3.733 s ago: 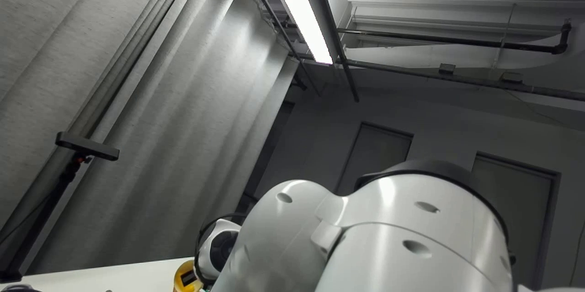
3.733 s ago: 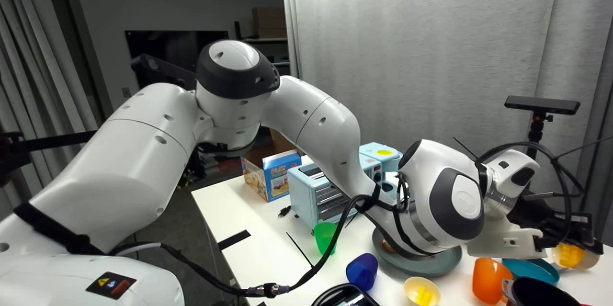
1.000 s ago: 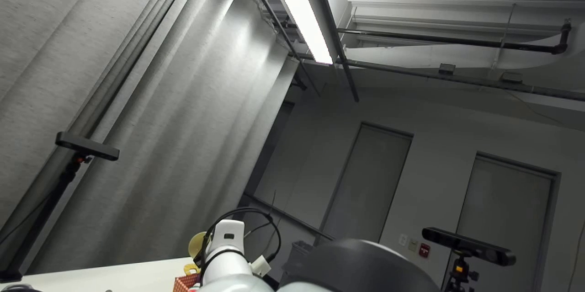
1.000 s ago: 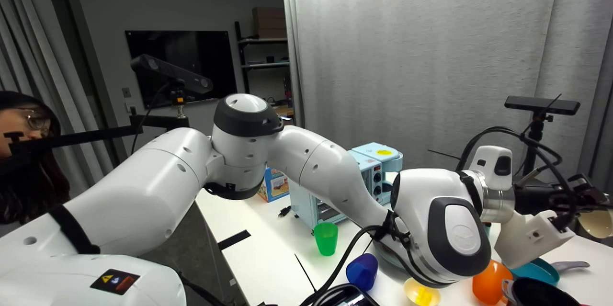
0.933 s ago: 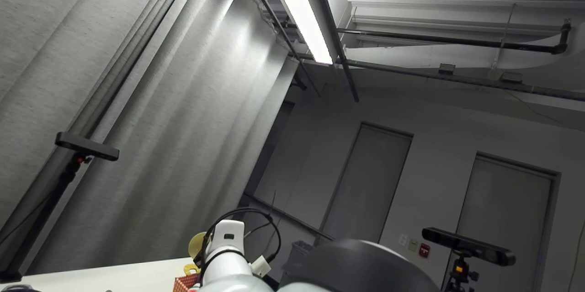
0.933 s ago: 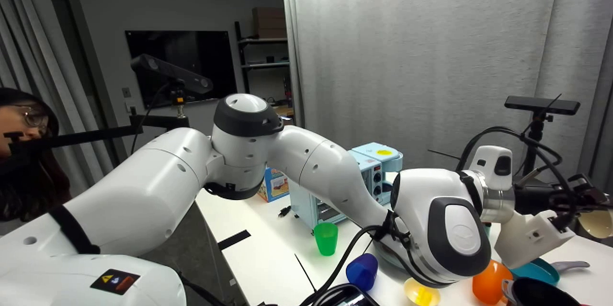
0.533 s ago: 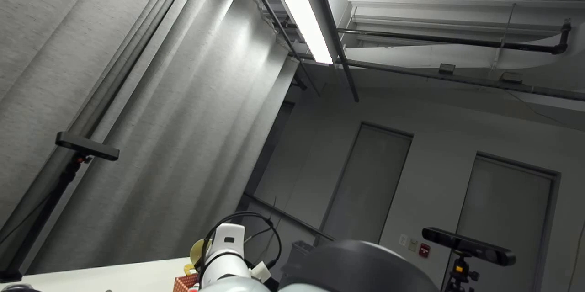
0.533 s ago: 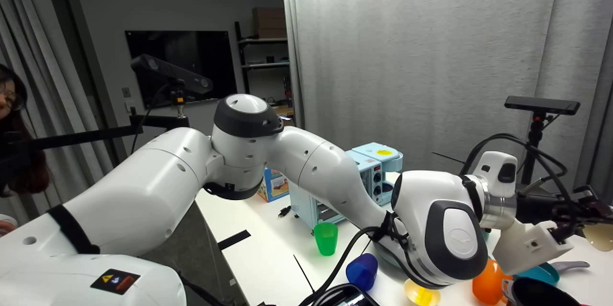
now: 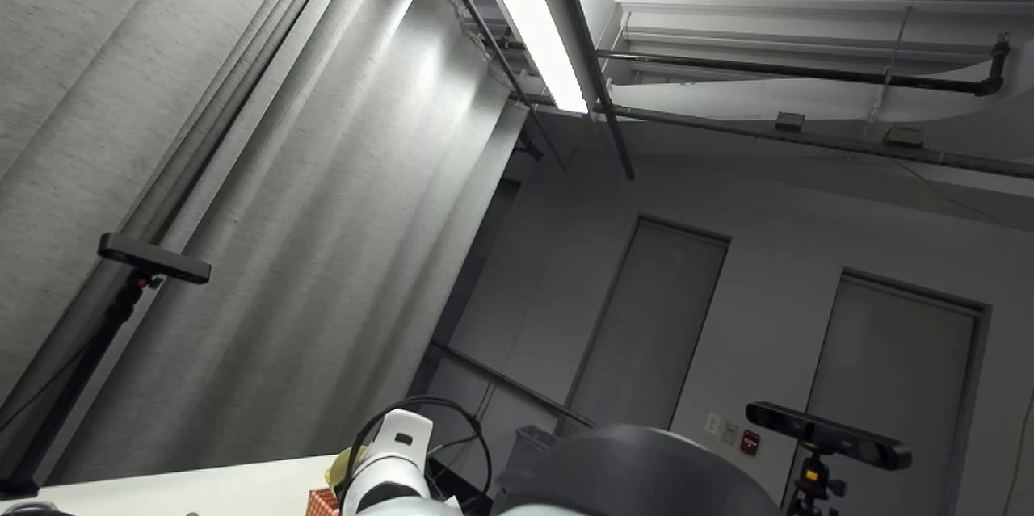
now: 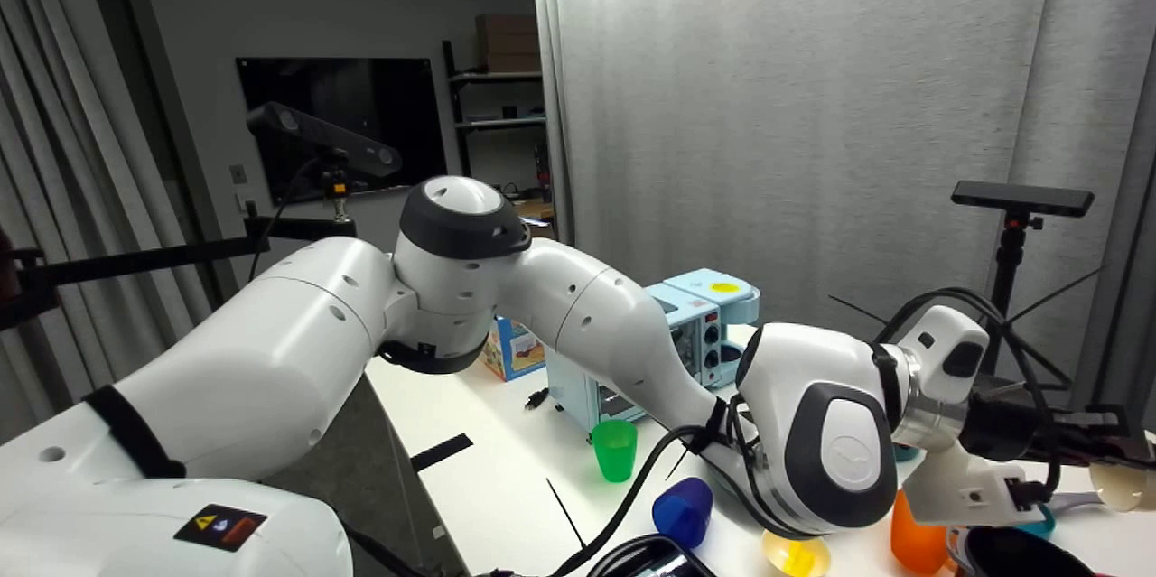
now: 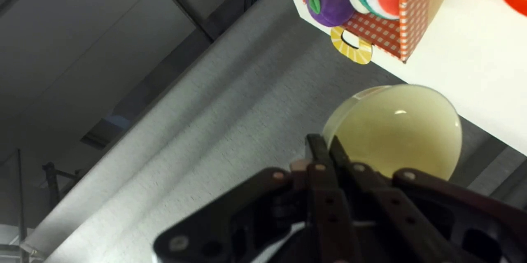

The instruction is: Pour the content from the two small white bowls into the pot

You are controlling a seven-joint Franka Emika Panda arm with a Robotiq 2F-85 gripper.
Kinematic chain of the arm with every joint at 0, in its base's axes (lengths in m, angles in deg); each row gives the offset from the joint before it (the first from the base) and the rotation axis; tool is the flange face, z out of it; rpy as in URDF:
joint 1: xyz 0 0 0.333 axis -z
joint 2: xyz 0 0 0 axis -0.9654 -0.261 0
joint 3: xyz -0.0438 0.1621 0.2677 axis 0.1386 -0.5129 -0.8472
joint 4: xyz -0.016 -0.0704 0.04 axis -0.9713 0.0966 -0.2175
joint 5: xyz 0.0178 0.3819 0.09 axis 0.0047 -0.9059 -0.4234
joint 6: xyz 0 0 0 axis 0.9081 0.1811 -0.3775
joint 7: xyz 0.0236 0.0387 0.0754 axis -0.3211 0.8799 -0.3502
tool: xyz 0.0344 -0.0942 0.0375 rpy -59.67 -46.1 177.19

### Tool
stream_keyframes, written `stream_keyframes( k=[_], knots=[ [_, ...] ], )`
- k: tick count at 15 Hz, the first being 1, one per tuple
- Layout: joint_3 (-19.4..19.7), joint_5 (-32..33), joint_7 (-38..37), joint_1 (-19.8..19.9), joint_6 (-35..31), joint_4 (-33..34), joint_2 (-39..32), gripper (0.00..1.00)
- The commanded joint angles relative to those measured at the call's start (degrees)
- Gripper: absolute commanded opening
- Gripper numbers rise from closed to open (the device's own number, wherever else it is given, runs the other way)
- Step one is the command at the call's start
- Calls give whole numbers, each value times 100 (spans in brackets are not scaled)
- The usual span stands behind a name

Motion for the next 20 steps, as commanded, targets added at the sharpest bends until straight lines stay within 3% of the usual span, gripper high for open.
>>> stream_keyframes(
  k=[1, 8, 15, 20],
  knots=[
    [-148, -160, -420, -98, 321, -77, 296, 1],
    [-684, 144, -834, 5, 833, -155, 1163, 1],
    [-913, 182, -1128, 60, 1173, -191, 1623, 1],
    [-1365, 522, -1049, 318, 1391, -281, 2347, 1]
  ],
)
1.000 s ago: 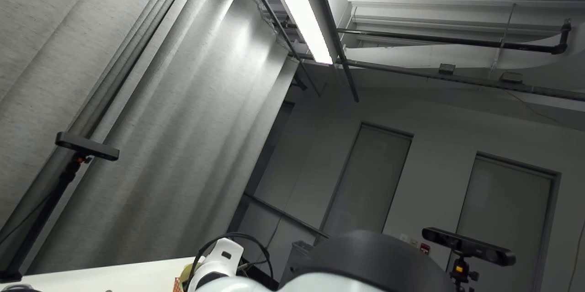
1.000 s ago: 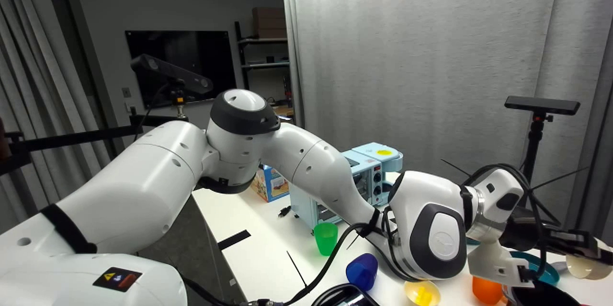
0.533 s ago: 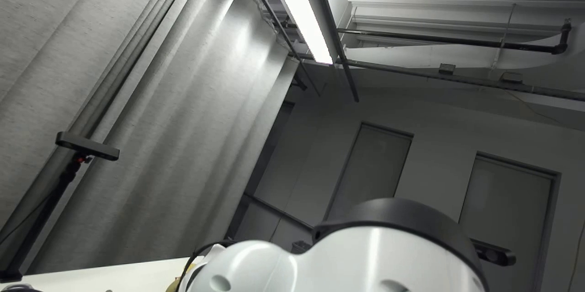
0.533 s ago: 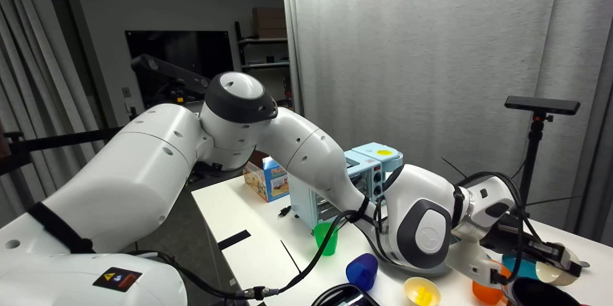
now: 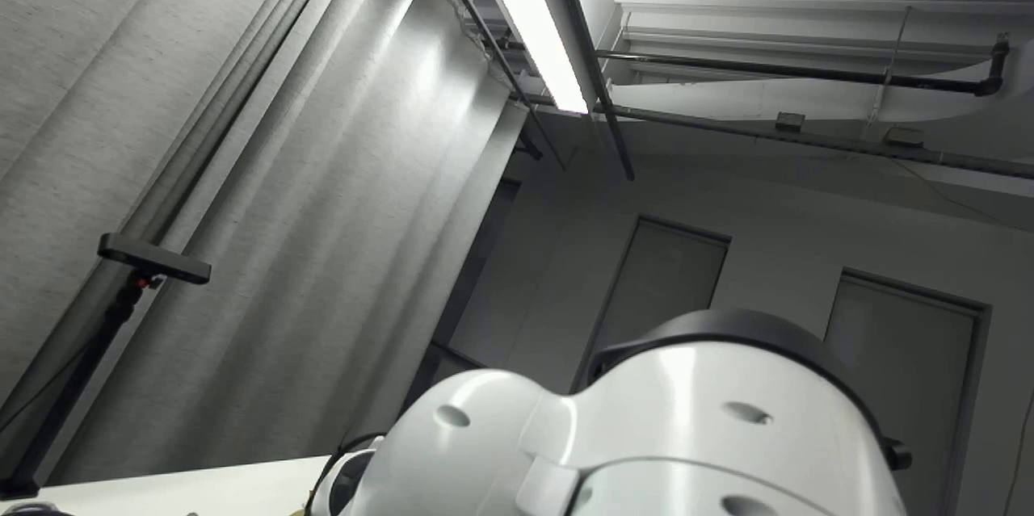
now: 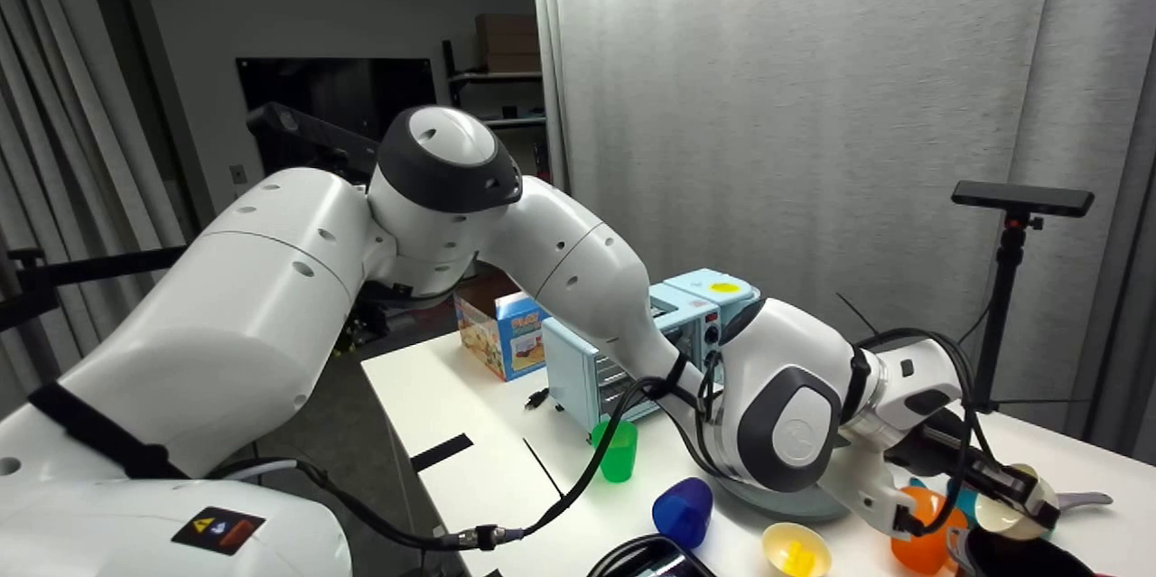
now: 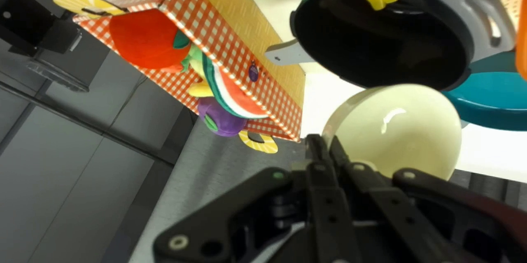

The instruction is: Pour the content from the two small white bowls into the pot

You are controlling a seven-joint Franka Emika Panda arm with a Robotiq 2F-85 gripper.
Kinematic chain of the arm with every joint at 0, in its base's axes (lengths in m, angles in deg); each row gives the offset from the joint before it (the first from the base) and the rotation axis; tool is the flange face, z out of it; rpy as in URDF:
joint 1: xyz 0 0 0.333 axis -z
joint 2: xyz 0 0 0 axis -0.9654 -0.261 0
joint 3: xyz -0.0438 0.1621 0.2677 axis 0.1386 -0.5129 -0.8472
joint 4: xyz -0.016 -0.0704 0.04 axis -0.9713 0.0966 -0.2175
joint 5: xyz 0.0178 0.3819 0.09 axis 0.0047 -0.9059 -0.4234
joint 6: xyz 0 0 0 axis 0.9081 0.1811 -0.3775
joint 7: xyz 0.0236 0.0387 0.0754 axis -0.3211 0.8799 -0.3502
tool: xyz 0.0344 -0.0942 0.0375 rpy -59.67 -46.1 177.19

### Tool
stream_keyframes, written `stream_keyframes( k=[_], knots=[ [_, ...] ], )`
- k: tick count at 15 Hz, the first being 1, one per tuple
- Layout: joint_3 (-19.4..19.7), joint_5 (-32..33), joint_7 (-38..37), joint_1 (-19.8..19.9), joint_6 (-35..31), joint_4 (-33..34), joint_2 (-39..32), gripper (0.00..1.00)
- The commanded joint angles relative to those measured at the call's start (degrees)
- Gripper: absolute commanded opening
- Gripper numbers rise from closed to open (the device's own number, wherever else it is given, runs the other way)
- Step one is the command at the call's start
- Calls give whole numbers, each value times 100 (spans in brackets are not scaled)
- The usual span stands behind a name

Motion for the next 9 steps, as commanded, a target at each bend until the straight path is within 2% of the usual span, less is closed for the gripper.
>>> stream_keyframes(
  k=[1, 4, 5, 9],
  knots=[
    [-414, 401, 35, 291, 246, -178, 883, 1],
    [-665, 614, 34, 482, 467, -235, 1254, 1],
    [-591, 787, 130, 663, 661, 107, 1438, 1],
    [-910, 1241, 151, 1072, 1112, 212, 2072, 1]
  ],
)
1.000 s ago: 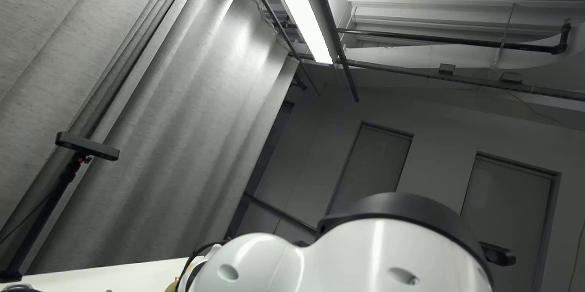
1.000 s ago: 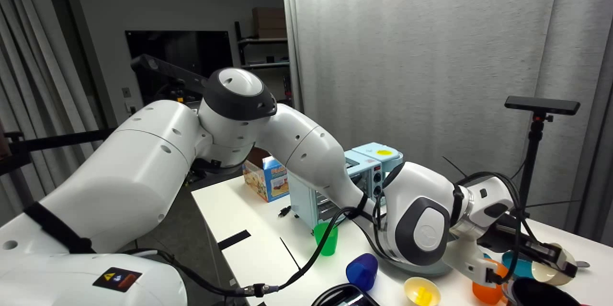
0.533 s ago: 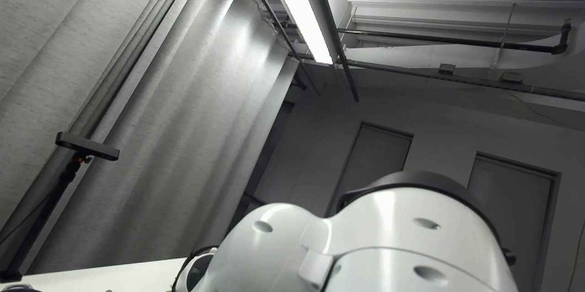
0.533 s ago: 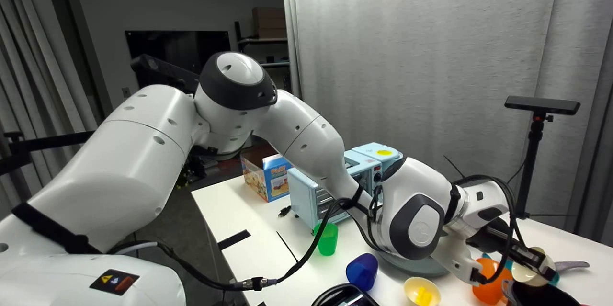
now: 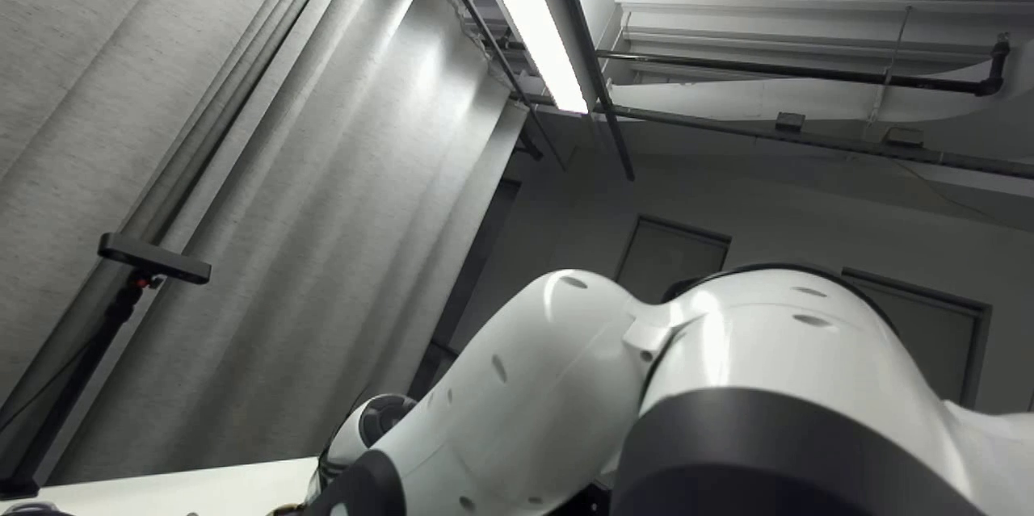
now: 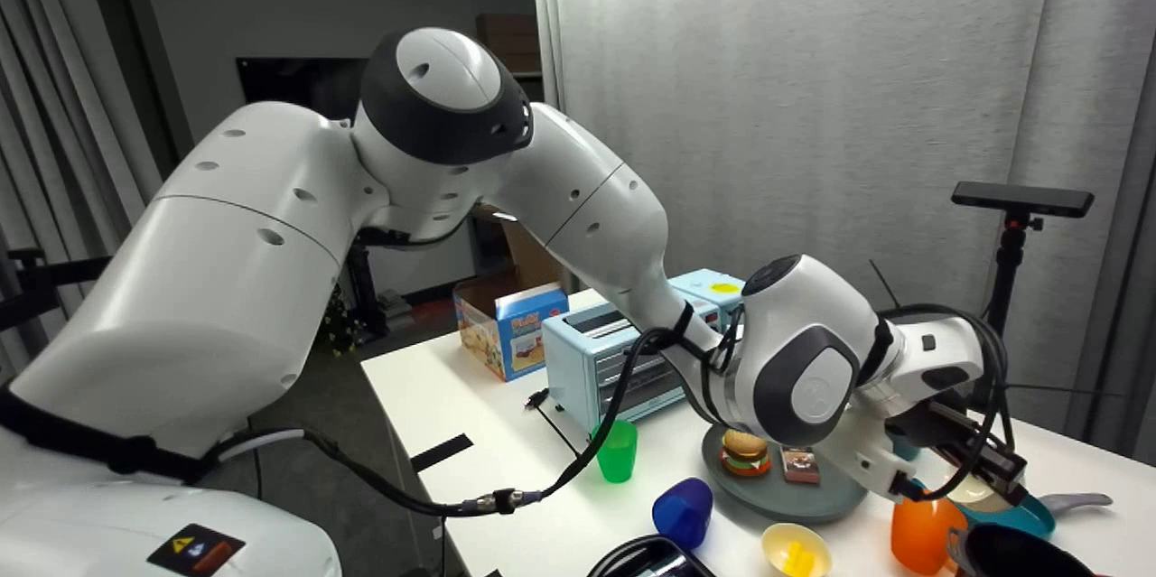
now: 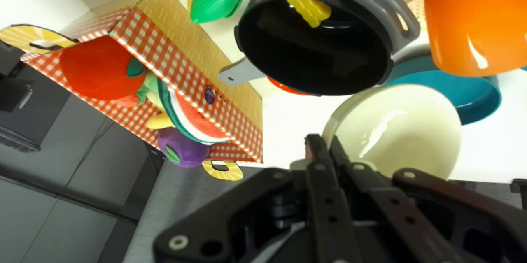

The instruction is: Pour the content from the two small white bowls into the pot

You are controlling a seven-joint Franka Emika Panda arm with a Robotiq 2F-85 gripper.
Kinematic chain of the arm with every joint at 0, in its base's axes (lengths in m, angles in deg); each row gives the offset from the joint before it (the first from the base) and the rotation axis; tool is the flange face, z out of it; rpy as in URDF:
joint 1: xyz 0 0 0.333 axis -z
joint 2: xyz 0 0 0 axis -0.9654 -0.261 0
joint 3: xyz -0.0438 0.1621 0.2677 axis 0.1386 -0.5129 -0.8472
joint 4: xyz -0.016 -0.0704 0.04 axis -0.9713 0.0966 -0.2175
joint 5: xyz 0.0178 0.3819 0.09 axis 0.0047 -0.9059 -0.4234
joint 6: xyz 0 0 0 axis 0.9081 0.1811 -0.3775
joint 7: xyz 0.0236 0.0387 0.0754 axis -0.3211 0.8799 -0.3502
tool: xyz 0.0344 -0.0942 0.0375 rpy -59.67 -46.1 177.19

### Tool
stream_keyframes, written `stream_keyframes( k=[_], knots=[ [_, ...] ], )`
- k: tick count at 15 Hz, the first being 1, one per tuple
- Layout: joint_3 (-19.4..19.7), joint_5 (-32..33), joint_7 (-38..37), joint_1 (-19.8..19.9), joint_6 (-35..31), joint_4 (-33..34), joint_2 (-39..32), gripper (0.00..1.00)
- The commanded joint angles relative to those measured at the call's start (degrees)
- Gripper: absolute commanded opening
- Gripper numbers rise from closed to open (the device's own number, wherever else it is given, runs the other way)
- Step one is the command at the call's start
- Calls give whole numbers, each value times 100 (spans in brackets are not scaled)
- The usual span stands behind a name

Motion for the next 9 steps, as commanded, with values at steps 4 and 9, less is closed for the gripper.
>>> stream_keyframes(
  k=[4, 9],
  knots=[
    [-832, 904, 16, 982, 1163, 217, 1276, 1],
    [-1779, 1516, -107, 1879, 1894, 234, 1736, 1]
  ],
)
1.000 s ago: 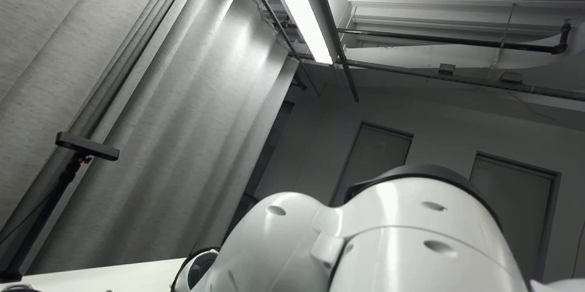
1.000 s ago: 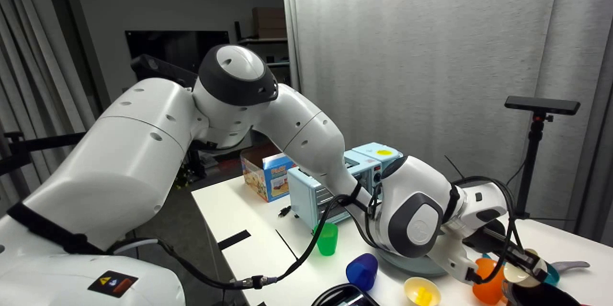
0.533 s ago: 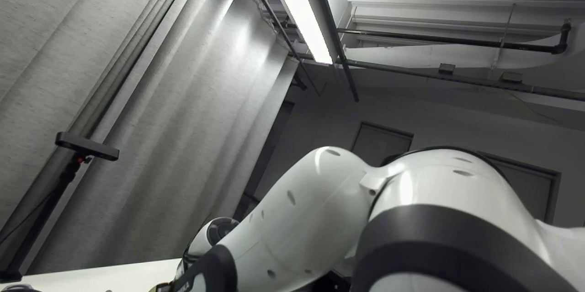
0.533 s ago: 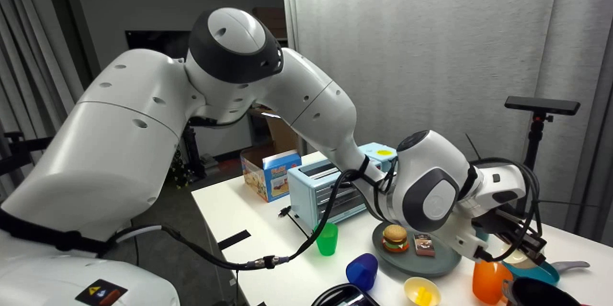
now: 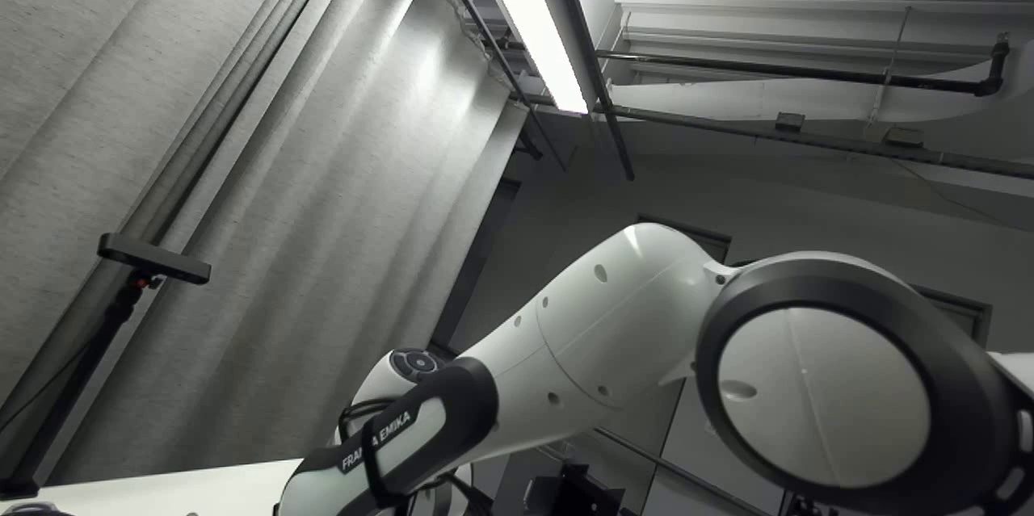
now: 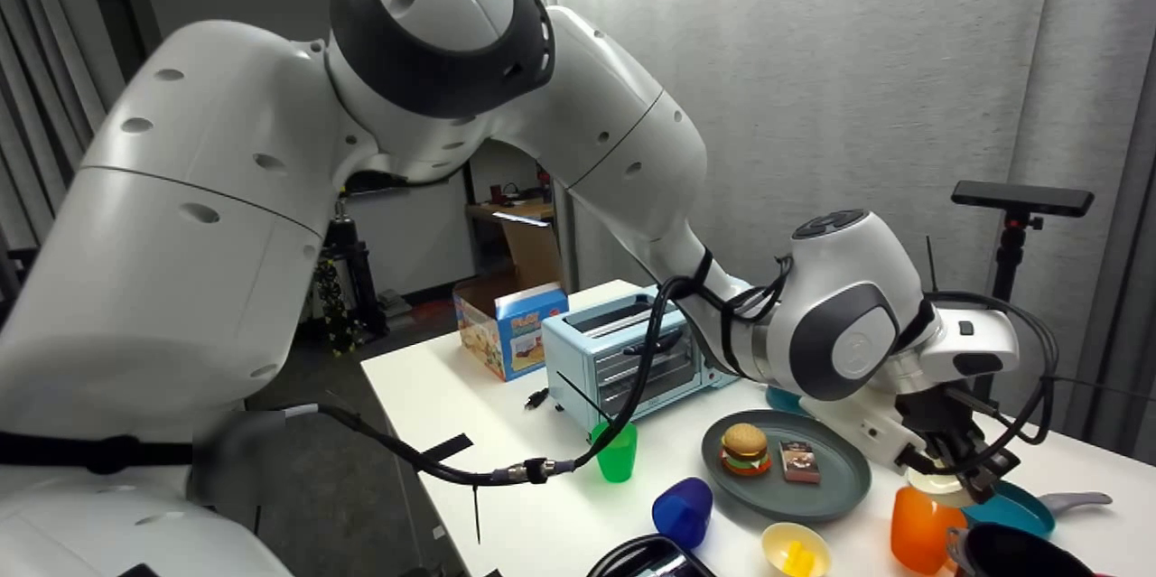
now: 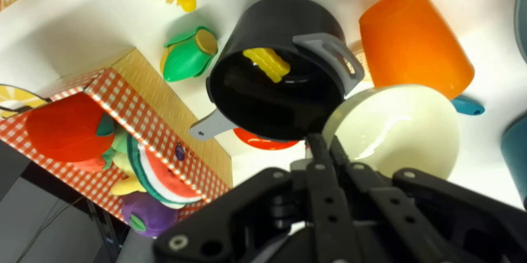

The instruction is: Pour the content from the two small white bowls into the pot

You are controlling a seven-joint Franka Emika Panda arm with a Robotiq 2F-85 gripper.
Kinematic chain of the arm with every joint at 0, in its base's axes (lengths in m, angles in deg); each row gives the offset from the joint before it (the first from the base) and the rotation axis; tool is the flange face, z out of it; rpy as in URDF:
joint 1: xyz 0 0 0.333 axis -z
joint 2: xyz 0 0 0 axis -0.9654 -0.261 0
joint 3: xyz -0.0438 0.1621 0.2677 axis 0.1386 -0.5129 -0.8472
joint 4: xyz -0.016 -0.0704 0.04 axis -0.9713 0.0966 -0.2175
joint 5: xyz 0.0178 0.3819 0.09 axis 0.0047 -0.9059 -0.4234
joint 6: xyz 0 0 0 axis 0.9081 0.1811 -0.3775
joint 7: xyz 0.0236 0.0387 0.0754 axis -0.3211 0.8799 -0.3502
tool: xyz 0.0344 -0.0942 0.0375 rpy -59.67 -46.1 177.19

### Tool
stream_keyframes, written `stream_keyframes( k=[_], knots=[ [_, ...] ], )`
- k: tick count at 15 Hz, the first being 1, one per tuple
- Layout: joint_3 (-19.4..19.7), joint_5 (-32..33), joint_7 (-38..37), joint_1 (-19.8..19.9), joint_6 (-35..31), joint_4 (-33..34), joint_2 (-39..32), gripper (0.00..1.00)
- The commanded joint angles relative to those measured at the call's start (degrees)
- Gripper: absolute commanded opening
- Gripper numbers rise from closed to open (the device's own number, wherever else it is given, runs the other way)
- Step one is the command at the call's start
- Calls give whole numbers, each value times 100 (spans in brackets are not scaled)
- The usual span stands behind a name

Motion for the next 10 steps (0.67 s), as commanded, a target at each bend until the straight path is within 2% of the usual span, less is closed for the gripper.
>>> stream_keyframes(
  k=[1, 6, 10],
  knots=[
    [-780, 550, -117, 761, 536, -37, 480, 1],
    [-1615, 955, -140, 1608, 925, -139, 566, 1],
    [-2002, 1031, -135, 2136, 1127, -169, 483, 1]
  ],
)
